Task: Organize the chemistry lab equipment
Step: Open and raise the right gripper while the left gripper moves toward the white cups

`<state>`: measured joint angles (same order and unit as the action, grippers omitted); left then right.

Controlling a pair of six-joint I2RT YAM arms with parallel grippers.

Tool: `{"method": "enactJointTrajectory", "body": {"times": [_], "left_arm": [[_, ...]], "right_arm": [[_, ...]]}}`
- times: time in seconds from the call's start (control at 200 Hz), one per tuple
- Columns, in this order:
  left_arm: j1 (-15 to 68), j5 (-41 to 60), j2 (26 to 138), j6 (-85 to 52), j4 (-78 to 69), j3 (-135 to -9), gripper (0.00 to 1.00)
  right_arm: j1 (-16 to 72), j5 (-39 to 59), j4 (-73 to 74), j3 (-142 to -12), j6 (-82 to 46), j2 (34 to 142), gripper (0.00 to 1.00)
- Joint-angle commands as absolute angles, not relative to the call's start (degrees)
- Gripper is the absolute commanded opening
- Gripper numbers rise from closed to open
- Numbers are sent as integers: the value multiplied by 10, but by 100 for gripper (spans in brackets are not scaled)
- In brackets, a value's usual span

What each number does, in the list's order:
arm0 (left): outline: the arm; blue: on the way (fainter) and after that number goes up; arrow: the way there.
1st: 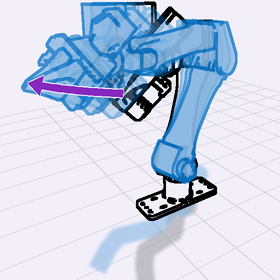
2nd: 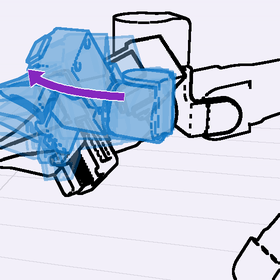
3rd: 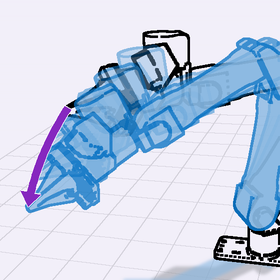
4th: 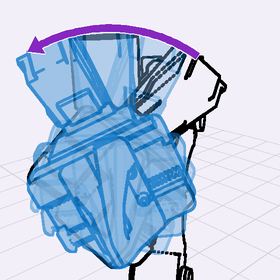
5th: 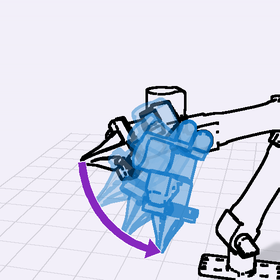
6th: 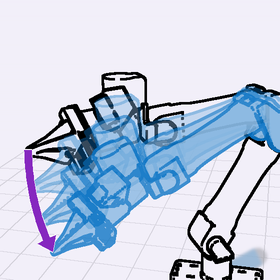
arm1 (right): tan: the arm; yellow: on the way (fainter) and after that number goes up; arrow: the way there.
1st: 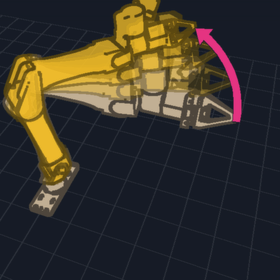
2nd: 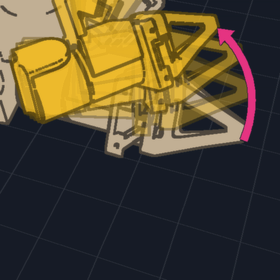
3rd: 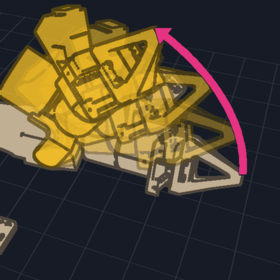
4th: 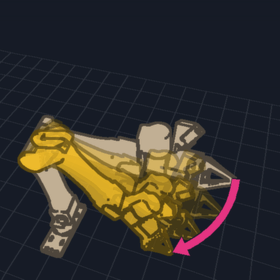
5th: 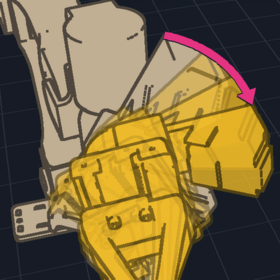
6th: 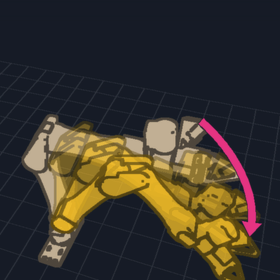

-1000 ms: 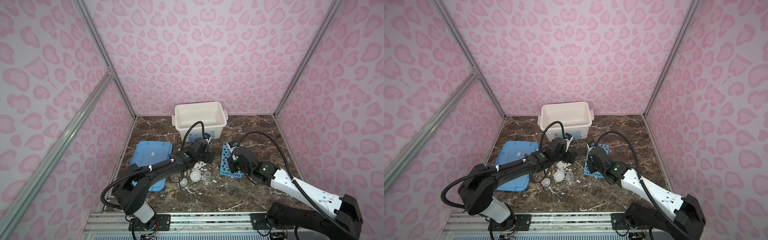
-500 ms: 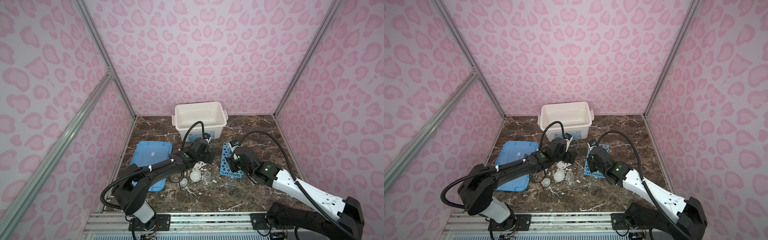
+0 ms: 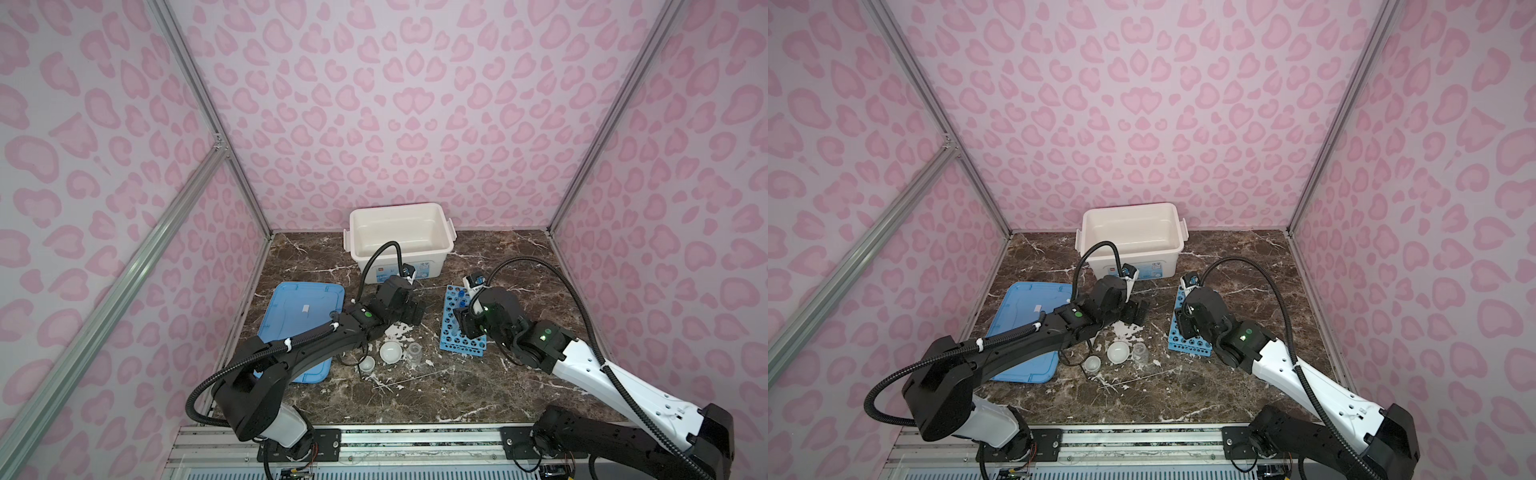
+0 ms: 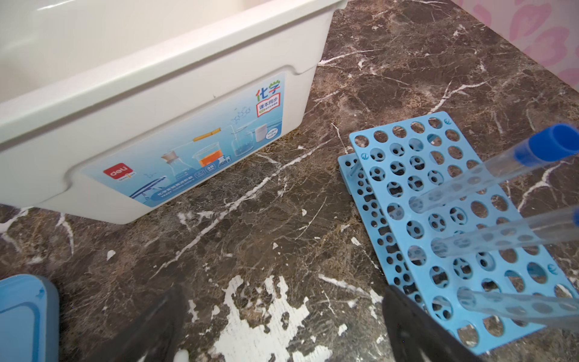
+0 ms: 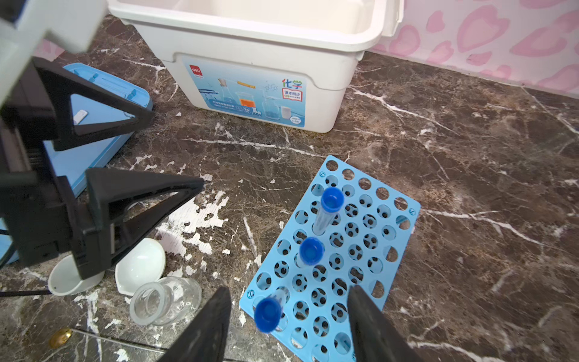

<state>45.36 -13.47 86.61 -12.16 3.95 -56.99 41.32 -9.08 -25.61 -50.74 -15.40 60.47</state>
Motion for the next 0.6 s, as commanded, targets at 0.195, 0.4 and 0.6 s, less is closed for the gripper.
{"method": "enactJointTrajectory", "body": {"times": [0.195, 0.4, 0.6], "left_arm": [[453, -196, 814, -153, 70, -542, 98], [452, -248, 777, -188, 158, -536, 98], [452, -280, 723, -255, 247, -515, 98]], "right_arm": [[351, -36, -217, -516, -137, 590, 67], [300, -8, -189, -516, -135, 589, 71], [275, 14, -177, -517, -135, 604, 72]]}}
